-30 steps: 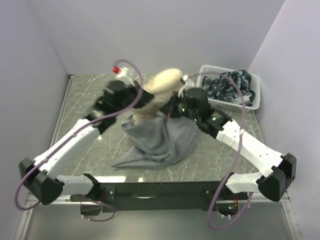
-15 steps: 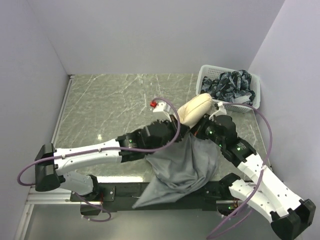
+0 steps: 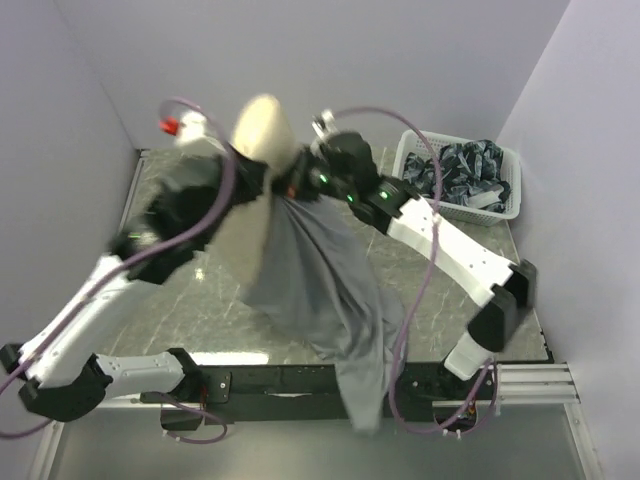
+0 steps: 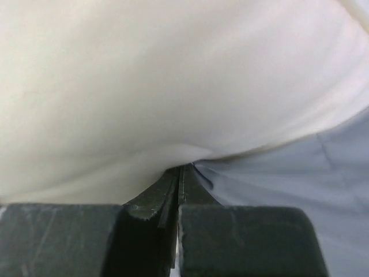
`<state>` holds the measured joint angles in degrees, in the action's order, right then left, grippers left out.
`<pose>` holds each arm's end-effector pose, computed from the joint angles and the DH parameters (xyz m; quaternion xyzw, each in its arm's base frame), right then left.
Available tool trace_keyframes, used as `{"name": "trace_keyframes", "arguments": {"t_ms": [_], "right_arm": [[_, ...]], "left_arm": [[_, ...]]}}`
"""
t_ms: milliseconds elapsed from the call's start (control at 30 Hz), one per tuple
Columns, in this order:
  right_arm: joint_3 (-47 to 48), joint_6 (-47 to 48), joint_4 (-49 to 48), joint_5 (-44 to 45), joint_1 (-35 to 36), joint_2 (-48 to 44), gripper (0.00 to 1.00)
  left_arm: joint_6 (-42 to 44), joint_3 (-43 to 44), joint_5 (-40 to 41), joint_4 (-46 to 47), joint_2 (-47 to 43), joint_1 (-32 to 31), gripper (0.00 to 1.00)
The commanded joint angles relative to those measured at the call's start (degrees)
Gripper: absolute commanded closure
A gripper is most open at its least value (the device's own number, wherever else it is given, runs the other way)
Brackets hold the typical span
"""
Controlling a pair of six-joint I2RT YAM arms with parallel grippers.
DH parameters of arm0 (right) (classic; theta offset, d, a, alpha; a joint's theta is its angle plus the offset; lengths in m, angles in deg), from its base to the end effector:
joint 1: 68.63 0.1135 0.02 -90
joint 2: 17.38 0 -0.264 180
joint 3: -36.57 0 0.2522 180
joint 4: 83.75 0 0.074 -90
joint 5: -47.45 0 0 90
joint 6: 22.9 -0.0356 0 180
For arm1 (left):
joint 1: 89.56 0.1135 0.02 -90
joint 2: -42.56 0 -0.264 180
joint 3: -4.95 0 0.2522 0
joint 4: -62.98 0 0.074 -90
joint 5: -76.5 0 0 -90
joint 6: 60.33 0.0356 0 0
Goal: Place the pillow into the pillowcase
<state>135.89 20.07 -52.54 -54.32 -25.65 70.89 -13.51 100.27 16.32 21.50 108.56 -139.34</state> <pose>0.2597 0.2519 0.3882 -0.0298 0.8172 0.4621 0.3431 0.1653 -0.1680 0.4561 -0.1181 0.7599 -0.3024 0.5632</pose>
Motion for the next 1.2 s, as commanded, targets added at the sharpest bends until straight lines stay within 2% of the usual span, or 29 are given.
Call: {"name": "trace_keyframes", "arguments": {"t_ms": [0, 100, 167, 200, 267, 300, 333, 367, 400, 433, 500, 533, 667, 733, 767, 800, 833, 900, 967, 1000, 1033, 1167], "right_arm": [[25.9, -3.6, -13.3, -6.5, 4.6, 8.8, 1.00], [30.8, -8.3, -17.3, -11.3, 4.6, 12.3, 1.00], [28.8, -7.9, -16.8, -11.4, 4.5, 11.3, 1.00], [26.2, -7.9, -17.3, -11.3, 3.7, 10.3, 1.00], [13.9, -8.3, -21.9, -12.5, 2.5, 5.8, 1.00], [9.5, -7.9, -22.5, -12.7, 1.1, 4.3, 1.00], [1.1, -7.2, -22.7, -12.8, 0.6, 1.8, 1.00], [-3.2, -6.3, -23.7, -13.0, 0.1, 0.9, 0.99], [-7.7, -5.4, -24.1, -13.1, -0.4, 0.2, 0.98], [-17.1, -5.3, -25.0, -13.3, -1.5, -0.5, 0.98], [-27.2, -7.4, -31.8, -14.4, -2.9, -0.4, 1.00], [-36.5, -8.2, -34.7, -14.7, -4.5, -0.1, 1.00], [-52.2, -10.0, -41.9, -11.4, -5.9, -1.8, 1.00], [-58.4, -10.7, -43.1, -10.0, -5.7, -5.1, 0.86], [-60.4, -11.3, -42.9, -7.7, -5.5, -6.9, 0.75], [-64.0, -11.6, -42.5, -6.7, -5.5, -10.7, 0.69], [-65.5, -11.7, -40.8, -5.6, -5.4, -13.0, 0.64], [-70.3, -12.3, -38.6, -1.7, -5.4, -20.2, 0.53], [-73.4, -13.4, -35.1, 1.0, -5.5, -25.1, 0.46], [-76.1, -13.9, -34.2, 2.5, -5.5, -29.7, 0.44], [-77.5, -15.0, -32.5, 3.2, -5.4, -32.0, 0.42], [-82.3, -17.5, -27.9, 4.4, -5.2, -45.7, 0.42]], "left_arm": [[12.7, 25.2, -12.8, -2.5, -1.7, 2.2, 0.99], [15.5, 34.8, -19.9, -5.4, 3.2, 2.2, 0.99], [14.4, 36.3, -21.9, -7.2, 7.0, 2.3, 0.99], [13.6, 33.9, -22.2, -7.0, 7.7, 2.2, 0.99], [10.2, 26.1, -21.8, -4.0, 6.6, 2.2, 0.99], [8.6, 15.4, -22.3, 1.9, 5.6, 2.2, 0.99], [5.0, 9.9, -23.6, 4.9, 4.5, 2.2, 0.99], [2.4, 4.6, -24.2, 8.1, 2.9, 2.2, 0.99], [0.1, -5.6, -25.3, 14.0, 2.4, 2.2, 0.99], [-4.1, -10.3, -27.4, 17.1, 2.2, 2.1, 0.99], [-8.0, -22.1, -27.7, 21.2, 3.6, 0.4, 0.99], [-10.0, -25.0, -28.2, 25.8, 4.7, -0.2, 0.99], [-11.8, -30.4, -28.9, 30.3, 11.1, -4.8, 0.99], [-11.4, -29.6, -29.3, 30.1, 12.4, -5.9, 0.98], [-11.2, -28.3, -29.3, 29.7, 13.5, -6.6, 0.93], [-10.6, -27.6, -29.3, 29.2, 13.8, -6.9, 0.89], [-10.3, -27.0, -29.2, 28.5, 13.8, -7.2, 0.74], [-9.2, -25.3, -29.3, 27.9, 13.2, -7.8, 0.51], [-8.1, -22.7, -28.8, 24.9, 11.6, -8.1, 0.45], [-6.9, -21.5, -27.6, 23.5, 11.2, -8.2, 0.38], [-6.1, -18.8, -26.5, 19.9, 10.4, -8.2, 0.36], [-2.8, -12.7, -16.7, 9.5, 9.8, -7.4, 0.32]]}}
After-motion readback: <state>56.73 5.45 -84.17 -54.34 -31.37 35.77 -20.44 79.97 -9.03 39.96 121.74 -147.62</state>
